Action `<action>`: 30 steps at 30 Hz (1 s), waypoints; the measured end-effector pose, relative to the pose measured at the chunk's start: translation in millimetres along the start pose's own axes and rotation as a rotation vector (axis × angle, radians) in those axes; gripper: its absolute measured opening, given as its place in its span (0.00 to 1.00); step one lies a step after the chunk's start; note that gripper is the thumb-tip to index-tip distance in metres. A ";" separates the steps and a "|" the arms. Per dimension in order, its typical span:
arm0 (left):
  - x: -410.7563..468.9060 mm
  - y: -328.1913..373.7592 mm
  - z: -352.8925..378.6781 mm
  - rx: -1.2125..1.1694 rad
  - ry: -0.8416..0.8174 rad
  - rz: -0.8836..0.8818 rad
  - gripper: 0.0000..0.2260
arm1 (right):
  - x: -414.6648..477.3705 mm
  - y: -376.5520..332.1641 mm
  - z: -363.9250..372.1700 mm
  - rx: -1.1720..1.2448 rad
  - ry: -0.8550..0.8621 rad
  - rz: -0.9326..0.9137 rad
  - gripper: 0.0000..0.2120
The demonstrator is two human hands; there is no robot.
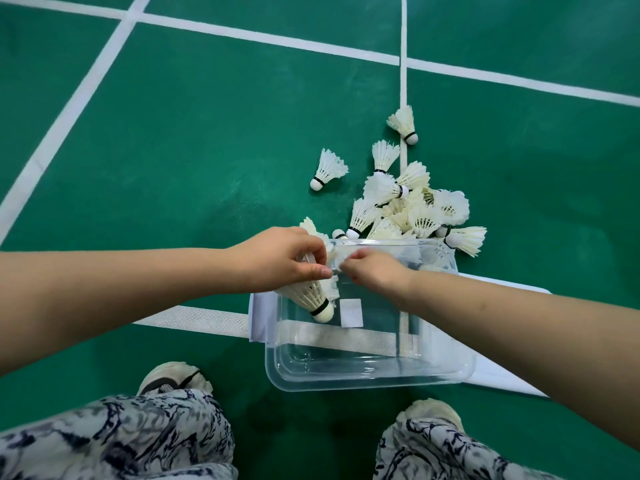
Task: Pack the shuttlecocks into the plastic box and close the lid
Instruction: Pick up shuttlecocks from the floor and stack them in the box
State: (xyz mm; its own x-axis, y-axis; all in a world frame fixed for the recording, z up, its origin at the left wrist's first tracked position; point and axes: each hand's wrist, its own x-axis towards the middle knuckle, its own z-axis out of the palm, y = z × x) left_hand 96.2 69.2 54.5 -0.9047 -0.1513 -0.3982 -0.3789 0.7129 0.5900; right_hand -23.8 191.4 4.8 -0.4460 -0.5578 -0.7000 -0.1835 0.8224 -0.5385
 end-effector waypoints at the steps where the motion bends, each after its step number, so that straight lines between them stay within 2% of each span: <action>1: 0.2 2.7 2.5 0.017 -0.013 0.002 0.10 | -7.2 -1.0 -3.6 -0.011 0.031 -0.056 0.05; 4: 1.6 9.3 11.4 0.077 -0.059 0.042 0.10 | -29.8 0.1 -11.0 -0.098 0.097 -0.236 0.17; 6: 3.2 14.4 17.2 0.102 -0.084 0.081 0.10 | -40.6 3.4 -13.7 -0.200 0.100 -0.370 0.21; 8: 5.2 18.3 21.5 0.107 -0.097 0.114 0.10 | -44.5 7.8 -14.3 -0.271 0.083 -0.440 0.19; 11: 7.1 21.8 27.5 0.093 -0.113 0.134 0.10 | -43.8 14.3 -17.5 -0.317 0.125 -0.470 0.10; 14: 9.0 19.7 31.7 0.100 -0.088 0.128 0.09 | -42.9 21.1 -22.8 -0.378 0.146 -0.471 0.08; 17: 10.0 16.9 30.8 0.128 -0.071 0.112 0.09 | -44.8 29.9 -23.5 -0.419 0.150 -0.384 0.05; 21: 8.8 10.9 28.8 0.170 -0.090 0.084 0.09 | -42.2 47.1 -10.7 -0.310 0.074 -0.153 0.05; 25: 6.5 6.9 27.5 0.175 -0.097 0.083 0.08 | -33.1 54.8 6.7 -0.107 -0.018 0.007 0.11; 30: 5.8 1.2 22.3 0.171 -0.077 0.094 0.10 | -21.6 53.8 24.2 0.190 -0.084 0.204 0.11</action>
State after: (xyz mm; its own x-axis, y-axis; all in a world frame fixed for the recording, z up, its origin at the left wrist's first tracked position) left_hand 94.8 84.5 37.2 -0.9144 -0.0304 -0.4037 -0.2492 0.8282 0.5020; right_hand -2.9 245.0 -20.4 -0.3810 -0.3969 -0.8351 0.0734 0.8874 -0.4552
